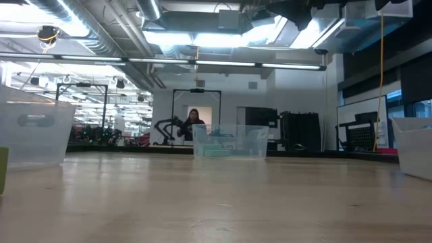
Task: Sort & place blocks by color
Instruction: Put the blue block into the top transparent bin
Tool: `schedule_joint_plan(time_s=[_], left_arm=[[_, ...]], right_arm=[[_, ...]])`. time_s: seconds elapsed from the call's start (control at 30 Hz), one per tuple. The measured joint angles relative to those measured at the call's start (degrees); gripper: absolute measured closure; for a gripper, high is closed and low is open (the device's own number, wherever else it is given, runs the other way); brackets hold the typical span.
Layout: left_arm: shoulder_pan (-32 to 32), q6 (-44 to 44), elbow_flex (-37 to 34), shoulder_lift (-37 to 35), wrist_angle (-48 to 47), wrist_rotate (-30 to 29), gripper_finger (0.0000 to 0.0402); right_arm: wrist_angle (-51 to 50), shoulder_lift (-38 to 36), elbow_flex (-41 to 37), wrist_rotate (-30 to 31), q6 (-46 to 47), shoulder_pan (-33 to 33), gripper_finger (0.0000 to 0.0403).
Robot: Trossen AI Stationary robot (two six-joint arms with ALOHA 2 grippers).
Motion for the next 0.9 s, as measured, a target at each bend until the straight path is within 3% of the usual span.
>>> schedule_joint_plan(time_s=[0.43,0.9], left_arm=[[-2.3,-7.4,2.0,12.6,0.5,3.8,0.0208],[-2.1,-7.3,-1.4,14.5,0.9,2.9,0.0208]], right_arm=[[0.0,0.0,0.0,0.0,-0.7,0.0,0.0052],[0.0,0.0,0.0,0.0,-1.3,0.0,0.0052]])
